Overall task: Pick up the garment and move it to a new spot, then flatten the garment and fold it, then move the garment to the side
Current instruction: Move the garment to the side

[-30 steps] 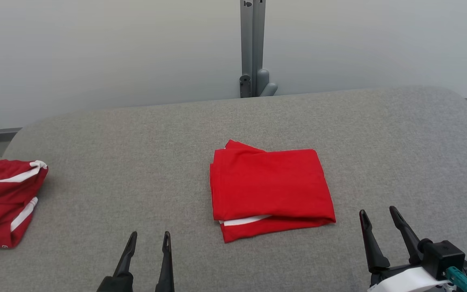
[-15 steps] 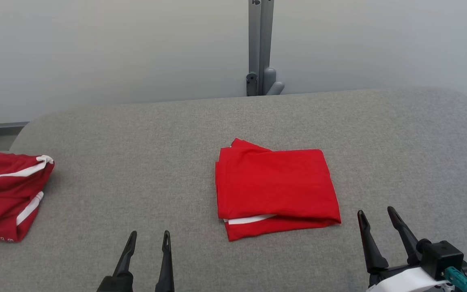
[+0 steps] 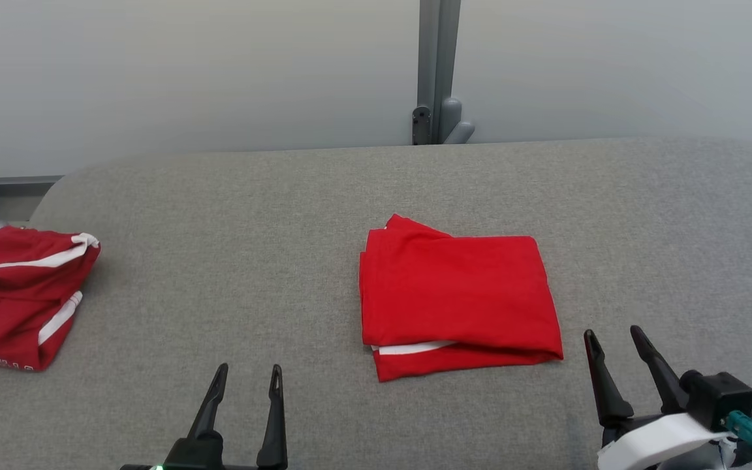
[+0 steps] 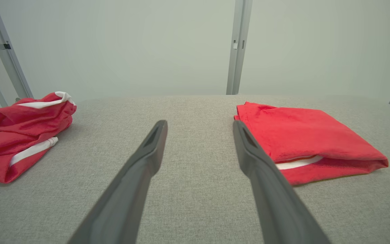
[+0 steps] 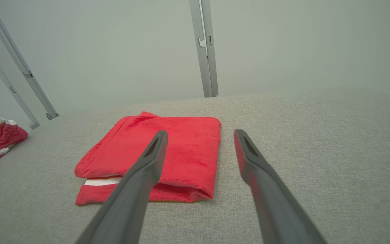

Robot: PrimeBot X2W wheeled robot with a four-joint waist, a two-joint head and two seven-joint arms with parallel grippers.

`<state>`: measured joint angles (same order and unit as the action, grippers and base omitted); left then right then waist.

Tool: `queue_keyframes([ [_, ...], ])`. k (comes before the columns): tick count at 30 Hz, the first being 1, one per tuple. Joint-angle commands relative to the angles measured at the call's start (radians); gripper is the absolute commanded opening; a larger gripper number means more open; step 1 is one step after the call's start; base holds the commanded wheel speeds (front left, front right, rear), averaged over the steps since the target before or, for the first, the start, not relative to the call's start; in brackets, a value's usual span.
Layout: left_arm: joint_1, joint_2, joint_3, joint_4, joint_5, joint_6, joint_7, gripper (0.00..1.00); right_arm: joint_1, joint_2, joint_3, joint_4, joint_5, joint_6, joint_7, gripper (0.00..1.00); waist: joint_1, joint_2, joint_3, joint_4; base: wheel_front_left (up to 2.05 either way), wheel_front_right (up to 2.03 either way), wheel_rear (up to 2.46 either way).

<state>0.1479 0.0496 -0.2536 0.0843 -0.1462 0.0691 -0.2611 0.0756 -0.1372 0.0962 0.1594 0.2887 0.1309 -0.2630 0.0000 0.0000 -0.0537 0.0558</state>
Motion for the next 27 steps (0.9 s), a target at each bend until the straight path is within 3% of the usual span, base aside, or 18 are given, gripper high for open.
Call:
queue_keyframes([
  [1, -0.021, 0.002, -0.003, 0.0, 0.008, -0.009, -0.003, 1.0, -0.028, -0.017, 0.007, 0.009, 0.024, -0.001, -0.005, 1.0, 0.0, 0.0, 0.011, 0.014, 0.0, 0.0, 0.0],
  [8, -0.063, 0.002, -0.019, -0.009, 0.027, -0.028, -0.003, 1.0, -0.146, -0.092, 0.047, 0.126, 0.308, -0.001, -0.004, 1.0, 0.0, 0.0, 0.063, 0.072, 0.0, 0.0, 0.0],
  [16, -0.103, 0.002, -0.05, -0.007, 0.015, -0.051, -0.003, 1.0, -0.322, -0.23, 0.203, 0.313, 0.695, 0.0, 0.019, 1.0, 0.0, 0.0, 0.163, 0.145, 0.0, 0.0, 0.0],
  [23, -0.146, 0.002, -0.088, 0.002, -0.003, -0.069, -0.003, 1.0, -0.399, -0.302, 0.274, 0.328, 0.992, 0.0, 0.136, 1.0, 0.0, 0.0, 0.22, 0.193, 0.0, 0.0, 0.0],
  [27, -0.166, 0.002, -0.103, 0.013, 0.006, -0.075, -0.003, 1.0, -0.423, -0.341, 0.298, 0.336, 1.083, 0.0, 0.193, 1.0, 0.0, 0.0, 0.237, 0.203, 0.0, 0.0, 0.0],
])
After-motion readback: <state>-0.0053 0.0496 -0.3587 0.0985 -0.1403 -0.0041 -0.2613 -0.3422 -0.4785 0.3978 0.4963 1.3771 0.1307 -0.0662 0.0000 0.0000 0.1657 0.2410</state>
